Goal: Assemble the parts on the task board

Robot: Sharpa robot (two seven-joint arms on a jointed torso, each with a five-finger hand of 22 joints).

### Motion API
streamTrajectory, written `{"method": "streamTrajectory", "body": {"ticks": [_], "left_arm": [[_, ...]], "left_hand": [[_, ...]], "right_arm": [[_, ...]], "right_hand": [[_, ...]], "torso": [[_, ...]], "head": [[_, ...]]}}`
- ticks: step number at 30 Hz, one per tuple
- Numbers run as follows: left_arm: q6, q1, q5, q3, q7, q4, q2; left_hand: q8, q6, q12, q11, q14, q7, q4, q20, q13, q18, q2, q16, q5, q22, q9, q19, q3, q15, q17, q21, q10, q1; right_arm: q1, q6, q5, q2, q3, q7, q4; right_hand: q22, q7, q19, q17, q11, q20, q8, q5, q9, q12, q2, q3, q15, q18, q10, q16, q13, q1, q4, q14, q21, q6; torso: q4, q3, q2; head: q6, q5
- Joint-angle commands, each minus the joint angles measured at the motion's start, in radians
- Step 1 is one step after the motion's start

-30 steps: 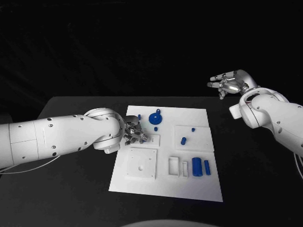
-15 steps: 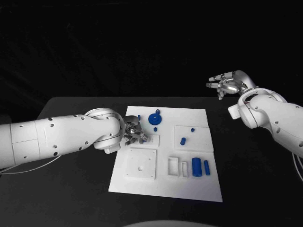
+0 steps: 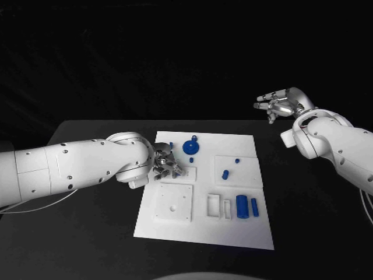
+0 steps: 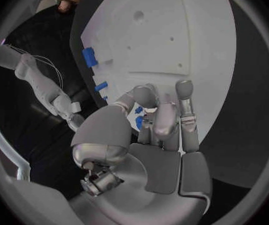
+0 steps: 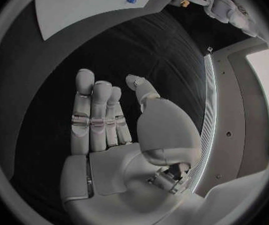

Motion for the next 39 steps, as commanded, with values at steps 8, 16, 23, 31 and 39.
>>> {"method": "streamTrajectory", "body": {"ticks": [8, 16, 23, 31, 39], "left_arm": [[0.011, -0.001, 0.05, -0.002, -0.005, -0.005, 0.003], [0.009, -0.001, 0.057, -0.002, 0.001, -0.001, -0.003], [0.011, 0.003, 0.058, -0.002, 0.003, 0.006, -0.01], [0.01, 0.006, 0.058, -0.002, 0.006, 0.011, -0.015], [0.022, 0.009, 0.06, -0.001, 0.013, 0.017, -0.022]], "left_hand": [[-0.043, 0.161, -0.014, -0.032, -0.009, -0.123, 0.026, -0.028, -0.019, -0.027, -0.058, -0.018, 0.024, -0.004, -0.078, 0.001, -0.008, 0.001, -0.019, -0.021, 0.009, 0.0], [-0.041, 0.165, -0.016, -0.033, -0.01, -0.125, 0.052, -0.041, -0.025, -0.041, -0.102, -0.021, 0.027, -0.001, -0.111, 0.006, -0.01, 0.0, -0.02, -0.033, 0.01, 0.002], [-0.041, 0.169, -0.016, -0.035, -0.01, -0.126, 0.097, -0.045, -0.028, -0.046, -0.139, -0.021, 0.02, 0.005, -0.112, 0.008, -0.007, -0.001, -0.019, -0.042, 0.01, 0.016], [-0.041, 0.176, -0.016, -0.036, -0.01, -0.127, 0.173, -0.045, -0.03, -0.046, -0.185, -0.023, 0.0, 0.013, -0.11, 0.012, -0.002, -0.001, -0.02, -0.051, 0.01, 0.041], [-0.041, 0.194, -0.017, -0.035, -0.012, -0.127, 0.298, -0.045, -0.031, -0.048, -0.267, -0.025, -0.126, 0.017, -0.118, 0.012, -0.022, -0.001, -0.021, -0.058, 0.01, 0.088]], "right_arm": [[0.0, 0.018, -0.001, 0.001, 0.0, 0.005, -0.002], [0.0, 0.018, -0.001, 0.002, 0.0, 0.005, -0.003], [0.0, 0.017, -0.001, 0.001, 0.0, 0.005, -0.004], [-0.001, 0.016, -0.001, 0.001, 0.0, 0.005, -0.004], [-0.001, 0.016, -0.001, -0.001, 0.0, 0.006, -0.004]], "right_hand": [[0.001, 0.005, 0.035, 0.001, -0.002, 0.007, 0.002, 0.004, -0.001, -0.001, -0.002, 0.004, -0.001, 0.009, -0.008, -0.003, -0.002, -0.007, -0.001, 0.003, -0.003, 0.002], [0.001, 0.006, 0.035, 0.002, -0.001, 0.008, 0.002, 0.006, -0.001, -0.001, -0.004, 0.005, -0.001, 0.009, -0.008, -0.004, -0.002, -0.008, 0.003, 0.002, -0.005, 0.0], [0.001, 0.006, 0.035, 0.002, -0.001, 0.008, 0.002, 0.006, -0.001, -0.001, -0.004, 0.005, -0.001, 0.009, -0.008, -0.004, -0.002, -0.008, 0.003, 0.002, -0.005, 0.0], [0.0, 0.006, 0.035, 0.002, -0.001, 0.008, 0.002, 0.006, -0.001, -0.002, -0.005, 0.004, -0.001, 0.009, -0.008, -0.004, -0.002, -0.008, 0.004, 0.002, -0.008, -0.002], [-0.001, 0.007, 0.034, 0.001, 0.0, 0.008, 0.002, 0.006, -0.001, -0.002, -0.006, 0.001, 0.0, 0.009, -0.009, -0.005, -0.002, -0.008, 0.005, 0.002, -0.013, -0.004]], "torso": [[0.0001, -0.0003, 0.0], [0.0009, -0.0007, 0.0], [0.001, -0.0005, 0.0], [0.0002, -0.0006, 0.0], [0.0006, -0.0003, 0.0]], "head": [[0.0, -0.002], [0.0, -0.004], [0.001, -0.003], [0.002, -0.004], [0.003, -0.004]]}}
